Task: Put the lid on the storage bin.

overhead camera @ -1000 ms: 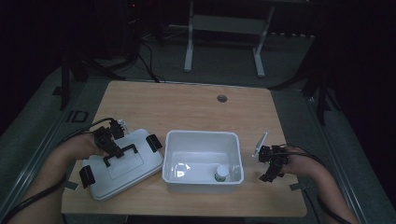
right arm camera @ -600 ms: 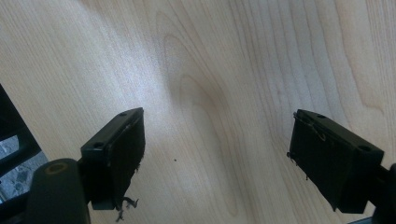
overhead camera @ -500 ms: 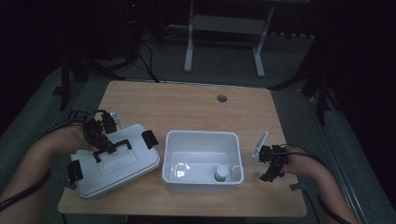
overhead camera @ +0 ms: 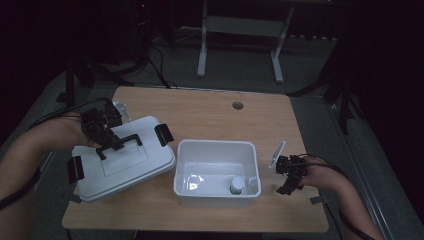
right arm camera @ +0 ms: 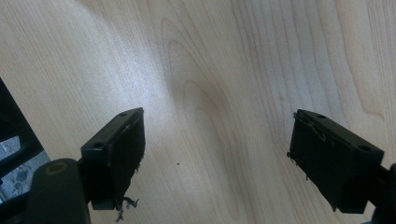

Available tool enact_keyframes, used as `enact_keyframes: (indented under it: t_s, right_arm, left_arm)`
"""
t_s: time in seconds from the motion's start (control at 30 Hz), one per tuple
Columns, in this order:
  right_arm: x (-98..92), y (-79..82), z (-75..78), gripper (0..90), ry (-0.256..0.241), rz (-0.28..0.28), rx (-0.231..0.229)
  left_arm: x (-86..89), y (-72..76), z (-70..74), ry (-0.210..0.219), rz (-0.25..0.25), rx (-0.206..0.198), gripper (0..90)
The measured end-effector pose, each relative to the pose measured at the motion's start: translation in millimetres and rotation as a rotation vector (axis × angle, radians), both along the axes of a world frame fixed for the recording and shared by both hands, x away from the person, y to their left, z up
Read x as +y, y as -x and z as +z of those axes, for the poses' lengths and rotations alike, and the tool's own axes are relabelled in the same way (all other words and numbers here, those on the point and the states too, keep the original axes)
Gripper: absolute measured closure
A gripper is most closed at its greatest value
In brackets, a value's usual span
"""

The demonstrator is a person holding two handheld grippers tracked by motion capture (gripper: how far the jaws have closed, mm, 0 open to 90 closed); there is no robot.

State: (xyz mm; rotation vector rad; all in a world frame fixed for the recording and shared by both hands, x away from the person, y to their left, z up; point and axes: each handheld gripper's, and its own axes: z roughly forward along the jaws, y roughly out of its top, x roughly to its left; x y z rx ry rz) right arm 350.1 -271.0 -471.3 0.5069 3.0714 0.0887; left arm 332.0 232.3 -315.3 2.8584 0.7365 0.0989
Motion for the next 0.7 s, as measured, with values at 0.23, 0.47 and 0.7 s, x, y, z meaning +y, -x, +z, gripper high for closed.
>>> enact_keyframes:
  t_s: [0.23,0.47,0.7]
  right_arm:
    - [0.9,0.2,-1.6,18.0,-0.002,-0.001,0.004]
    - [2.7,0.3,-2.1,18.1,0.005,0.002,0.008]
    - [2.6,0.1,-1.7,18.1,0.003,0.001,0.007]
  left_arm:
    - [-30.1,1.2,2.9,0.013,-0.081,-0.004,83.6]
    - [-66.4,0.1,6.2,0.044,-0.151,-0.02,83.6]
    - [-95.7,-3.0,4.5,0.042,-0.208,-0.006,83.6]
